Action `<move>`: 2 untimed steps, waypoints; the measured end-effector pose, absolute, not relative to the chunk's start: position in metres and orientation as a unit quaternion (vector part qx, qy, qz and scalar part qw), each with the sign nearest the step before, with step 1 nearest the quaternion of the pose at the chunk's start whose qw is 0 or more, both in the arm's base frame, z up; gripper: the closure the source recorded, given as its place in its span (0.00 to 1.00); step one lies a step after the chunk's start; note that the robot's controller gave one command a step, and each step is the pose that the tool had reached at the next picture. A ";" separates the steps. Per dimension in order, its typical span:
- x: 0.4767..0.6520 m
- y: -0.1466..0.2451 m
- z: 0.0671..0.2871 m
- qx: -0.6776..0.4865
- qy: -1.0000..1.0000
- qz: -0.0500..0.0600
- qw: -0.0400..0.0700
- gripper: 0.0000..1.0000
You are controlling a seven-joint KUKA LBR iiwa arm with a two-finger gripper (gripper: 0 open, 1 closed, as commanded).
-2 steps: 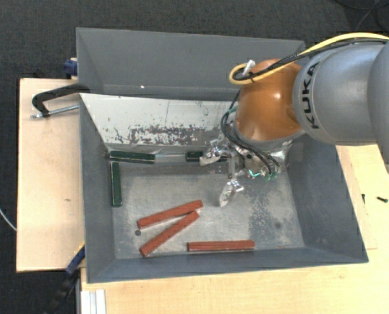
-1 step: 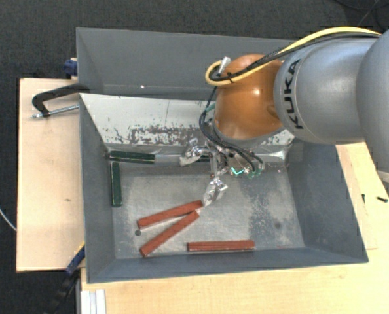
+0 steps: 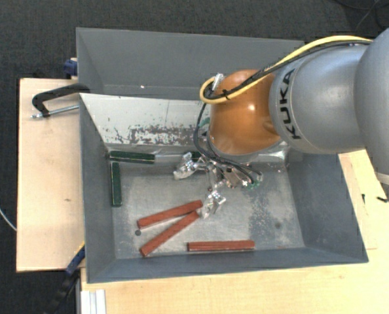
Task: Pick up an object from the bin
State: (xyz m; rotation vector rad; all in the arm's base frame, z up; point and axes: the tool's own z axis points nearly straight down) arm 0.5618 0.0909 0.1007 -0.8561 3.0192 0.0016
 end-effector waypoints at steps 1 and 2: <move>0.538 0.098 0.077 -0.367 0.930 -0.001 0.000 1.00; 0.538 0.098 0.077 -0.367 0.930 -0.001 0.000 1.00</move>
Offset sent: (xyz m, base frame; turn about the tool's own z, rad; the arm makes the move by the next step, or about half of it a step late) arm 0.0000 0.0000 0.0000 0.0000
